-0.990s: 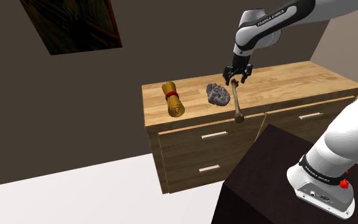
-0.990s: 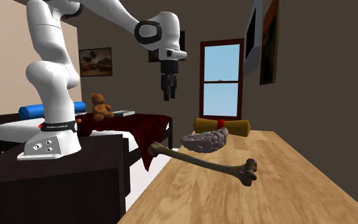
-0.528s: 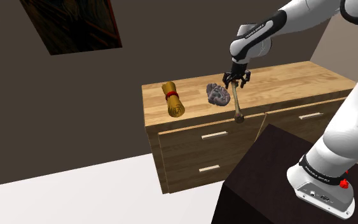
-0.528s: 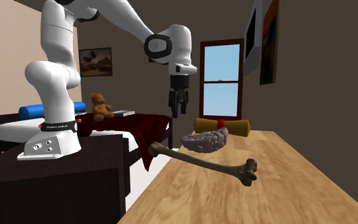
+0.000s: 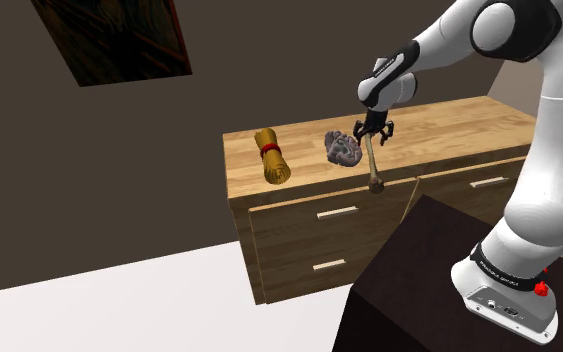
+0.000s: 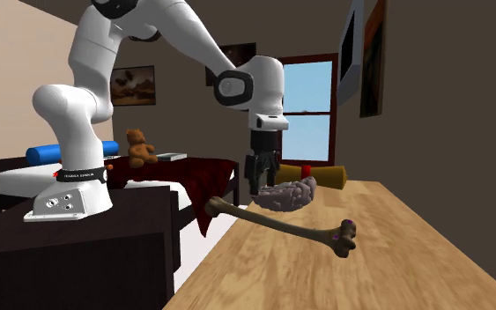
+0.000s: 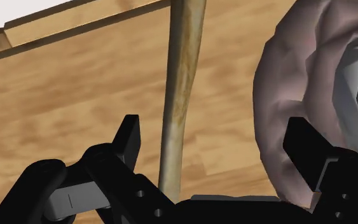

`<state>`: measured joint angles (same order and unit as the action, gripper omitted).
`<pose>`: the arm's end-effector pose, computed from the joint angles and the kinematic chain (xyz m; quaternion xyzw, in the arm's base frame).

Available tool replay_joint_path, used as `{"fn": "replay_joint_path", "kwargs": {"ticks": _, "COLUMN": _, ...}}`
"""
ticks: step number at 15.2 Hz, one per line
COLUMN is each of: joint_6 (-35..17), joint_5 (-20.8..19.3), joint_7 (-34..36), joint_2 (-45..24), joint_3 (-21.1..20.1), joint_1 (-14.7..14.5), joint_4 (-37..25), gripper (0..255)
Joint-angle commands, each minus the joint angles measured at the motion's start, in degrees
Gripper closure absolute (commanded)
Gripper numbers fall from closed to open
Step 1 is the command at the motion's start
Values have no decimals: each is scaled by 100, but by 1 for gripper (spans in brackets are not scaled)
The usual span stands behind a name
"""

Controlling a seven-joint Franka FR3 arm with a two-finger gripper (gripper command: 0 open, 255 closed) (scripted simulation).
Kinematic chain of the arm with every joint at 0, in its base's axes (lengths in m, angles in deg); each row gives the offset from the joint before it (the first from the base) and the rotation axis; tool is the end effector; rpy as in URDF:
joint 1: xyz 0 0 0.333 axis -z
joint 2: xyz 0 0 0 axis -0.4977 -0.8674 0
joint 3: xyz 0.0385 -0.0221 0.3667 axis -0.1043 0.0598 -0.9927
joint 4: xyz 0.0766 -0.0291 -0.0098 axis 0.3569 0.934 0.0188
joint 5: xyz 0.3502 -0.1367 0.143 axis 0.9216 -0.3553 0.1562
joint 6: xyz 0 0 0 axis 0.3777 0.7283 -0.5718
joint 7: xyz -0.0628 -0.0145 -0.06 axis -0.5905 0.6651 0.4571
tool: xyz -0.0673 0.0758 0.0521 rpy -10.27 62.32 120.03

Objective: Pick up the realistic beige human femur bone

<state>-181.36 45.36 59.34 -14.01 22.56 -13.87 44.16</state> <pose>0.5358 -0.2944 0.2919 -0.9086 0.4171 0.0153 0.0126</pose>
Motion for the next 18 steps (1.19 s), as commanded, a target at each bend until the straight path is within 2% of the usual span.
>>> {"fn": "replay_joint_path", "kwargs": {"ticks": 1, "joint_6": -68, "joint_5": 117, "joint_7": 42, "joint_2": -387, "joint_3": 33, "joint_1": 118, "joint_4": -277, "gripper": 0}}
{"fn": "replay_joint_path", "kwargs": {"ticks": 3, "joint_6": -120, "joint_5": 226, "joint_7": 88, "joint_2": -756, "joint_3": 59, "joint_1": 243, "joint_4": -550, "gripper": 0}}
{"fn": "replay_joint_path", "kwargs": {"ticks": 13, "joint_6": -523, "joint_5": 385, "joint_7": -18, "joint_2": -1215, "joint_3": -58, "joint_1": 329, "joint_4": -598, "gripper": 0}}
{"fn": "replay_joint_path", "kwargs": {"ticks": 14, "joint_6": -522, "joint_5": 384, "joint_7": -13, "joint_2": -1214, "joint_3": -59, "joint_1": 325, "joint_4": -597, "gripper": 255}}
{"fn": "replay_joint_path", "kwargs": {"ticks": 18, "joint_6": -519, "joint_5": 385, "joint_7": -14, "joint_2": -1217, "joint_3": -59, "joint_1": 327, "joint_4": -604, "gripper": 255}}
